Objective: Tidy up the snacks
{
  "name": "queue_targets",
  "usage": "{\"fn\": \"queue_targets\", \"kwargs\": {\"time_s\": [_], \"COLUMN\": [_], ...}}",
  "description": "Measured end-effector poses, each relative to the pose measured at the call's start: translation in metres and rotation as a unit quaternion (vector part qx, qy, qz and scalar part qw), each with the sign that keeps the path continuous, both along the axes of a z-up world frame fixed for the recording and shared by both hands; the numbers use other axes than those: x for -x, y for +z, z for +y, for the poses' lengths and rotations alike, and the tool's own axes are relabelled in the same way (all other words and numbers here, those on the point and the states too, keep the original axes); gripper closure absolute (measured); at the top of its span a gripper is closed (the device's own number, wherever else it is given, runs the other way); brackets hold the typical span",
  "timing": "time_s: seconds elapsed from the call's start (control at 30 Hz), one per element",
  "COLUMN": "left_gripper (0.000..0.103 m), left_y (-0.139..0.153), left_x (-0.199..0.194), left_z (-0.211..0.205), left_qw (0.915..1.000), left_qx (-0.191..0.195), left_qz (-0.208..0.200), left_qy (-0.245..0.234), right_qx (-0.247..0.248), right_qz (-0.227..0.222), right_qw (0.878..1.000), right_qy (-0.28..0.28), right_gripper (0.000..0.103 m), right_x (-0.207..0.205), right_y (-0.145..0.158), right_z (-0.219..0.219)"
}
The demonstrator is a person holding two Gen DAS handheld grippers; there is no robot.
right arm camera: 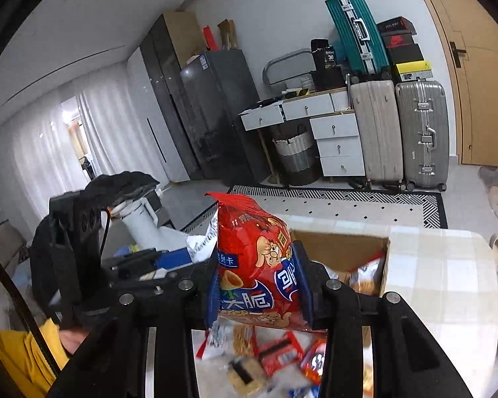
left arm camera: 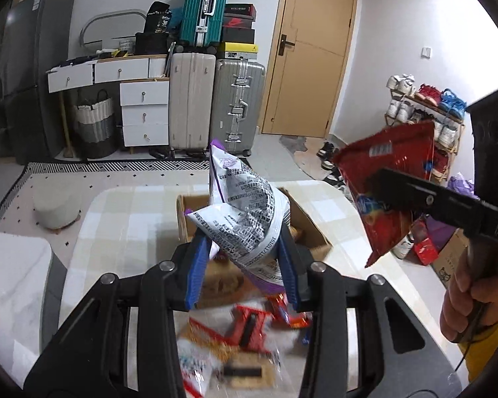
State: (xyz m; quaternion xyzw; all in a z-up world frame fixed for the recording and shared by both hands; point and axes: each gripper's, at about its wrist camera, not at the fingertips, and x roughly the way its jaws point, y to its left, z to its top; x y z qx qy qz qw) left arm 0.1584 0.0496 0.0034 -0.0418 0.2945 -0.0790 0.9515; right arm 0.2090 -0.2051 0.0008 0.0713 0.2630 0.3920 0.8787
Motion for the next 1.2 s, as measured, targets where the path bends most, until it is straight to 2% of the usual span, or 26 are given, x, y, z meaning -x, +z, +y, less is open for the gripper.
{"fn": "queue_targets", "kwargs": {"time_s": [0.13,0.27,0.47,0.7,0.93,1.2], "left_gripper": [0.067,0.067,0.067,0.067,0.066,0.066], "left_y": [0.002,-0.006,-0.039,-0.078,-0.106,-0.12], "left_x": [-0.045,-0.093,-0.155,-0.208,-0.226,-0.232], "left_z": [-0.008,-0.015,-0.03,-0.036,-0.032,-0.031], "left_qw": [0.9998,0.9992,0.9956,0.9905,0.9891,0.9869], "left_qx": [0.0,-0.007,-0.008,-0.019,-0.024,-0.028], "left_qz": [0.017,0.039,0.092,0.135,0.144,0.159], "left_qy": [-0.004,-0.009,-0.02,-0.02,-0.015,-0.005], "right_qx": [-0.009,0.001,0.032,0.055,0.065,0.091], "right_qz": [0.022,0.048,0.099,0.129,0.142,0.144], "right_qw": [1.0,0.998,0.993,0.989,0.987,0.984], "right_qy": [-0.01,-0.029,-0.048,-0.05,-0.046,-0.043], "right_gripper": [0.065,0.065,0.065,0.065,0.065,0.064], "right_x": [-0.041,-0.083,-0.133,-0.16,-0.165,-0.166], "right_y": [0.003,-0.011,-0.053,-0.089,-0.108,-0.114], "right_z": [0.003,0.007,0.015,0.026,0.034,0.041]}}
